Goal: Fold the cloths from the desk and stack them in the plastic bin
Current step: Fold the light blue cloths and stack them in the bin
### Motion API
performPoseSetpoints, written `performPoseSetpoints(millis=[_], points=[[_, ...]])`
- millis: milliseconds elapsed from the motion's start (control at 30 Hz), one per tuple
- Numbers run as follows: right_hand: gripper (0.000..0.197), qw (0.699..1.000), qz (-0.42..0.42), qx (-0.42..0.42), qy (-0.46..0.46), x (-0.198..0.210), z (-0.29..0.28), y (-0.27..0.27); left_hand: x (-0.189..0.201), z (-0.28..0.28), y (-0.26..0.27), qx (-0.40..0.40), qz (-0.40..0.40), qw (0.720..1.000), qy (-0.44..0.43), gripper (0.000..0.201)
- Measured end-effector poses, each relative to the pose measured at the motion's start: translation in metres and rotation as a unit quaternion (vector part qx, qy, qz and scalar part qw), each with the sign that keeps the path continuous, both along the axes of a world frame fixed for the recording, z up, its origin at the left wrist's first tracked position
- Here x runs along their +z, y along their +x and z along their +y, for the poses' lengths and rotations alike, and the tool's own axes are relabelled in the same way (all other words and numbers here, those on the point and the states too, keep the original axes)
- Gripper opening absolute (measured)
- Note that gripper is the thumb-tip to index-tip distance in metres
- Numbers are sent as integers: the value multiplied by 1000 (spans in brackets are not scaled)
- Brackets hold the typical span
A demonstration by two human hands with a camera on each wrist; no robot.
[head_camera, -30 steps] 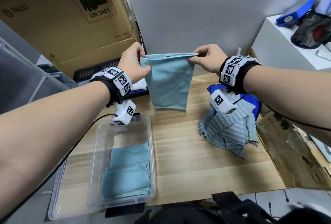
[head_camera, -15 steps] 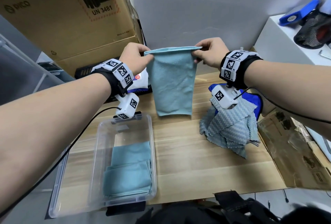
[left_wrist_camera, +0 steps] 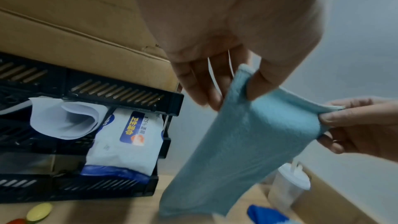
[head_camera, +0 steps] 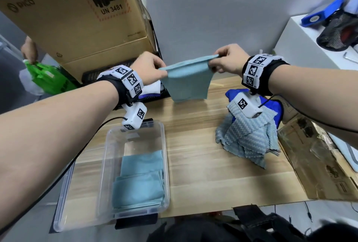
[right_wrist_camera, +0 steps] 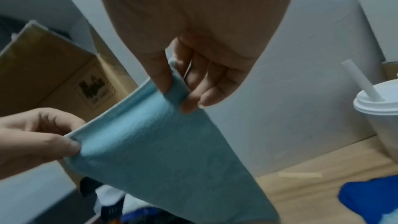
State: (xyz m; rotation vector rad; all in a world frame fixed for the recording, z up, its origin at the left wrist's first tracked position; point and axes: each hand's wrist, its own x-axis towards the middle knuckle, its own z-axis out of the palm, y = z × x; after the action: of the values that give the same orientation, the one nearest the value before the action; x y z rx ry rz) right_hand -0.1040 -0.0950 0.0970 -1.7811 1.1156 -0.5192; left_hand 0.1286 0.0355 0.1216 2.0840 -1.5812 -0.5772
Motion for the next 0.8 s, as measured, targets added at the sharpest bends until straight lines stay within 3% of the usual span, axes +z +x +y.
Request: performPoseSetpoints(millis=[100, 167, 267, 367, 433, 500, 600, 667, 800], points=[[7, 973, 189, 124, 40, -25, 16, -14, -30, 18, -13, -81, -69, 978, 179, 8], [11, 941, 261, 196, 92, -48, 31, -22, -61, 33, -26, -124, -49, 948, 290, 7], [12, 898, 318, 252, 167, -84, 54, -32, -101, 54, -50, -164, 24, 891, 423, 9], [17, 860, 359, 286, 225, -113, 73, -39, -125, 66, -70, -202, 43, 834, 512, 6], [18, 841, 378, 301, 244, -123, 82, -42, -132, 71, -79, -204, 44, 817, 538, 12], [16, 836, 383, 300, 253, -129, 85, -43, -140, 72, -84, -193, 39, 821, 535, 20], [10, 862, 373, 262, 222, -136, 80, -43, -143, 64, -87, -156, -8, 878, 453, 8], [6, 888, 367, 223, 164, -142, 71, -43, -140, 52, -87, -134, -78, 910, 385, 12], [5, 917, 354, 165, 81, -163, 58, -38, -148, 28, -88, -125, -178, 906, 364, 26]])
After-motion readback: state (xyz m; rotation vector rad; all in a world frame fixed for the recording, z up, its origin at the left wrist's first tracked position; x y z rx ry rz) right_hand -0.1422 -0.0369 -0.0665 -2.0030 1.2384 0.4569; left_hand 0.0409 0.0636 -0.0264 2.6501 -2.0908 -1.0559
